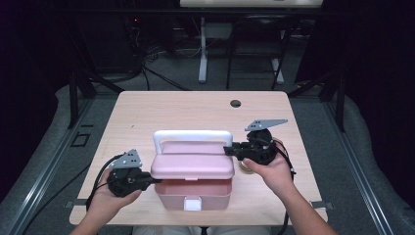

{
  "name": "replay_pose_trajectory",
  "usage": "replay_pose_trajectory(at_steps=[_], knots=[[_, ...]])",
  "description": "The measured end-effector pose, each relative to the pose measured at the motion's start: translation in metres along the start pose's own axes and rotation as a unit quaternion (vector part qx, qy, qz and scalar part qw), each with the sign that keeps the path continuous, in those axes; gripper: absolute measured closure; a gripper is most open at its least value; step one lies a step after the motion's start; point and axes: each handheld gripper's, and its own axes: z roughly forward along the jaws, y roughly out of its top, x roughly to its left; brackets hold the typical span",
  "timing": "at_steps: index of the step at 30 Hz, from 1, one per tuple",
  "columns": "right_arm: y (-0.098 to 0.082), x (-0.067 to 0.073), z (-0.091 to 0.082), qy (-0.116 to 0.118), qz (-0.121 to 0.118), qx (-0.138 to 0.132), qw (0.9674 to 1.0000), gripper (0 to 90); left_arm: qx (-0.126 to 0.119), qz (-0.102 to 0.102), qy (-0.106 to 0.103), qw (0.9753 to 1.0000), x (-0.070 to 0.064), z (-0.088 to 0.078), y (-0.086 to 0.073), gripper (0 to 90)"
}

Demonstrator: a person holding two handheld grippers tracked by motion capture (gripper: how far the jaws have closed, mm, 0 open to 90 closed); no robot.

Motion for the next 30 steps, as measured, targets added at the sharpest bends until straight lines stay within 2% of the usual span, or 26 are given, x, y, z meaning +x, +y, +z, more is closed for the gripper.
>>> replay_pose_trajectory(at_steps=[8, 19, 30], knots=[[0.000, -0.001, 0.000, 0.002, 0.004, -0.001, 1.0000, 73.3, -0.003, 0.001, 0.001, 1.0000, 0.000, -0.002, 0.003, 89.9], [-0.004, -0.005, -0.012, -0.020, 0.006, -0.021, 0.9996, 71.7, -0.004, -0.002, 0.003, 1.0000, 0.001, -0.004, 0.007, 89.9], [-0.016, -0.010, -0.022, -0.032, 0.016, -0.036, 0.9987, 74.6, -0.018, -0.008, 0.006, 0.9998, 0.005, -0.010, 0.021, 89.9]])
